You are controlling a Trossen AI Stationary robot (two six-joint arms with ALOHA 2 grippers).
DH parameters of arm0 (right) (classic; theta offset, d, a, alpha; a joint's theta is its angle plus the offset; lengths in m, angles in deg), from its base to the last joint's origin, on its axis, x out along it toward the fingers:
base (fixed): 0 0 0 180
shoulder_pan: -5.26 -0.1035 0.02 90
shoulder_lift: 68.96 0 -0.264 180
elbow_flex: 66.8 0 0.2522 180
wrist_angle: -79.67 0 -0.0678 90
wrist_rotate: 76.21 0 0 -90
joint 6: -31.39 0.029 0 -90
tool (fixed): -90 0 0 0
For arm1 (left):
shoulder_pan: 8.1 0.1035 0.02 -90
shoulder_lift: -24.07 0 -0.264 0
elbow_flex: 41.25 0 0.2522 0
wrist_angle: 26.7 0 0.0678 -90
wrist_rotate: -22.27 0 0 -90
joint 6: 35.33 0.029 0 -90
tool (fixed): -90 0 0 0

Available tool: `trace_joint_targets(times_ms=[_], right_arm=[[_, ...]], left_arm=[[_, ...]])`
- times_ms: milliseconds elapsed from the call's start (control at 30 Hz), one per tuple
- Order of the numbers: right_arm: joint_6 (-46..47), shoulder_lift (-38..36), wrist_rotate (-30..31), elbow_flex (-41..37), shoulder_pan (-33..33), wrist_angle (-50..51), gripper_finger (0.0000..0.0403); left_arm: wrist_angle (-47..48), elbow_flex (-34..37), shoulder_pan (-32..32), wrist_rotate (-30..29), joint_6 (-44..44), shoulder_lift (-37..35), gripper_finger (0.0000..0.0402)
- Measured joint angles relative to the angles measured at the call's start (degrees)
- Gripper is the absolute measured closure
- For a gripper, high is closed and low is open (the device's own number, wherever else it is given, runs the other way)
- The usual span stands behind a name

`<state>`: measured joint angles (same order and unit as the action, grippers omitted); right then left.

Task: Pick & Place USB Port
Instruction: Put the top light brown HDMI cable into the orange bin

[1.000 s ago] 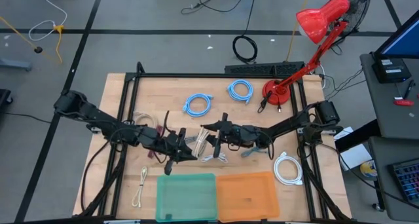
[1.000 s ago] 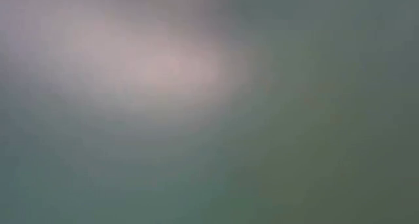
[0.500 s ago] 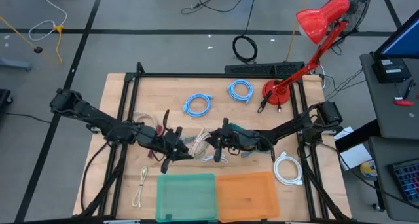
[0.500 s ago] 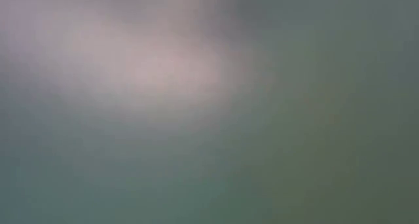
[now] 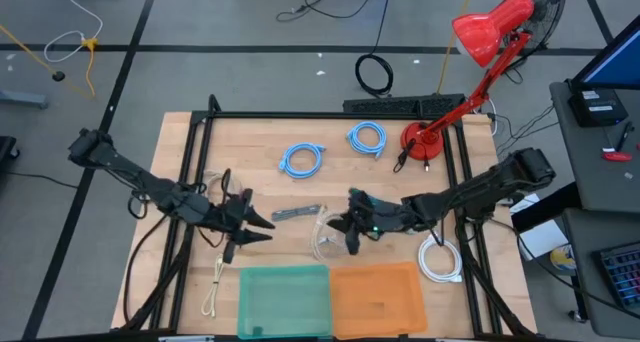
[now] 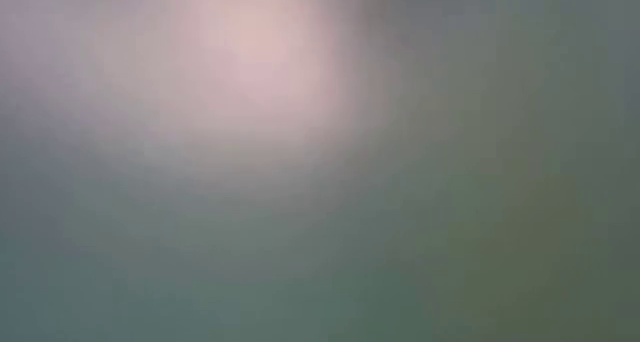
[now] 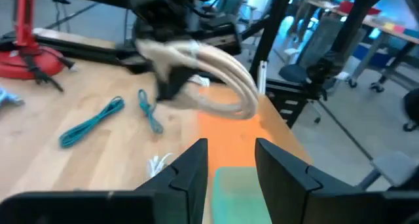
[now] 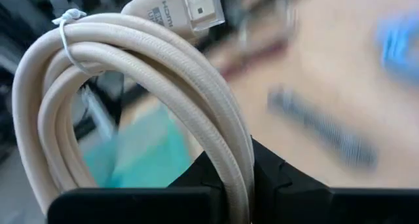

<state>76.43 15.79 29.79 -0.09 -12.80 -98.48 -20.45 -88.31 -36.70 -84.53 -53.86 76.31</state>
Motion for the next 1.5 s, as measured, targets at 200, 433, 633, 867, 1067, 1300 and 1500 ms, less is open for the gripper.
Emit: trace_joint_targets(times_ms=[200, 433, 633, 867, 1067, 1300, 1500], right_arm=[[22.2, -1.16, -5.63, -0.09, -7.23, 12.25, 0.0382], [40.01, -1.29, 3.04, -0.06, -17.99, 11.82, 0.0382], [49.82, 0.32, 11.23, 0.05, -23.8, 21.18, 0.0382], [56.34, 10.21, 4.98, 9.65, -26.58, 31.42, 0.0382], [56.39, 16.58, 4.37, 20.81, -26.19, 43.86, 0.0382], [59.26, 22.2, 3.24, 22.34, -25.8, 46.52, 0.0382], [59.29, 24.43, 2.18, 22.32, -24.89, 48.03, 0.0382]], left_arm=[[3.44, 0.0, -0.09, -3.11, -1.13, -1.76, 0.0273], [3.57, 0.02, -0.07, -3.71, -1.15, -1.81, 0.0273], [3.55, 0.04, 0.22, -3.9, -0.72, -2.22, 0.0273], [5.66, 0.07, 1.74, -3.91, 0.83, -4.85, 0.0273], [7.38, 0.09, 2.8, -4.04, 1.92, -6.79, 0.0273], [7.4, 0.09, 2.82, -3.96, 4.21, -8.06, 0.0273], [7.28, 0.09, 2.82, -3.92, 5.46, -8.54, 0.0273]])
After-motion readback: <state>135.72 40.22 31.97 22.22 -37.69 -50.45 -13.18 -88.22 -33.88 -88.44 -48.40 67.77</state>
